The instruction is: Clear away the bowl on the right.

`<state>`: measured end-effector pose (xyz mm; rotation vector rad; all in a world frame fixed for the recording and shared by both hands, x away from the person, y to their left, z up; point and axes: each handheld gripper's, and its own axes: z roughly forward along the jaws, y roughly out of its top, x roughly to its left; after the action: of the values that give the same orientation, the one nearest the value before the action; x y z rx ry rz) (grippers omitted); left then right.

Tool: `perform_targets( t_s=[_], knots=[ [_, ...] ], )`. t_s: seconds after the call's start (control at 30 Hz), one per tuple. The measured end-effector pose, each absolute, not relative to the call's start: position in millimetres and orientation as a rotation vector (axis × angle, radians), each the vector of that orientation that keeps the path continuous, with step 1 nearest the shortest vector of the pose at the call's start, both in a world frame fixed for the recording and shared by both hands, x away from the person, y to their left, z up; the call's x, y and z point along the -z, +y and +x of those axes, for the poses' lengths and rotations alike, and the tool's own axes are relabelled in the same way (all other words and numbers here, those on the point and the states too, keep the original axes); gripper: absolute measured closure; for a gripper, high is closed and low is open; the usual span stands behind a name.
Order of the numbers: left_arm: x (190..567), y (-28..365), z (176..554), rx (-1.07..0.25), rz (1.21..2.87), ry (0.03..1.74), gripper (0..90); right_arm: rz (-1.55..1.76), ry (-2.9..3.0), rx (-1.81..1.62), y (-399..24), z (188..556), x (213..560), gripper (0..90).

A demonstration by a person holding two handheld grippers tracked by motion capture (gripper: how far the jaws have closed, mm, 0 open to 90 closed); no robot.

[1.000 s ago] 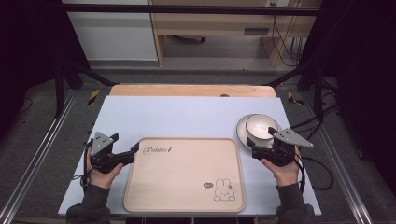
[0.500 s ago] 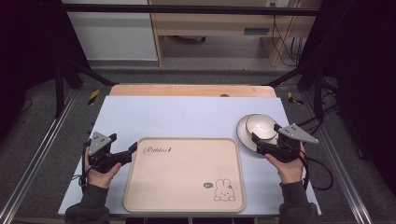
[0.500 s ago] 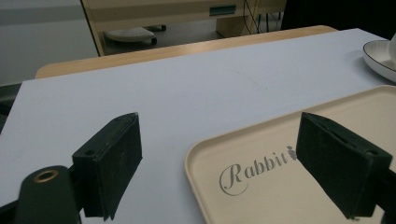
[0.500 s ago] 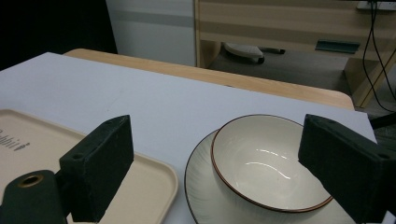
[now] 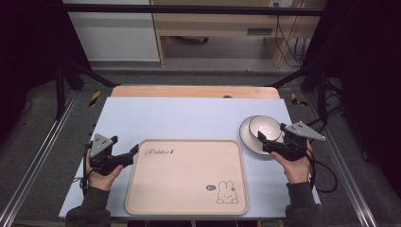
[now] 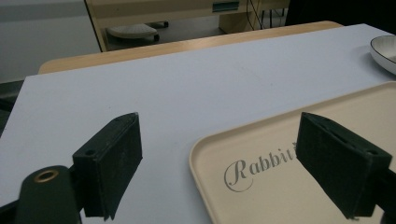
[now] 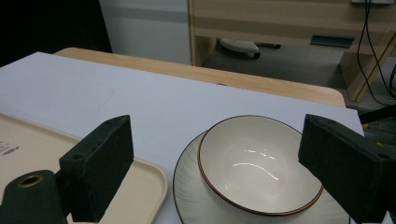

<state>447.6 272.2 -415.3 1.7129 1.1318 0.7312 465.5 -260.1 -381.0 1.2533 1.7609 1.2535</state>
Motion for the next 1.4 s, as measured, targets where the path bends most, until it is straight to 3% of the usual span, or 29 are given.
perform_targets(
  t_s=[1.4],
  knots=[
    [418.2,275.1,449.8,-0.740,1.722,1.149,14.2,1.354,1.701,-1.202,-273.1,516.1,375.7,13.1]
  ],
)
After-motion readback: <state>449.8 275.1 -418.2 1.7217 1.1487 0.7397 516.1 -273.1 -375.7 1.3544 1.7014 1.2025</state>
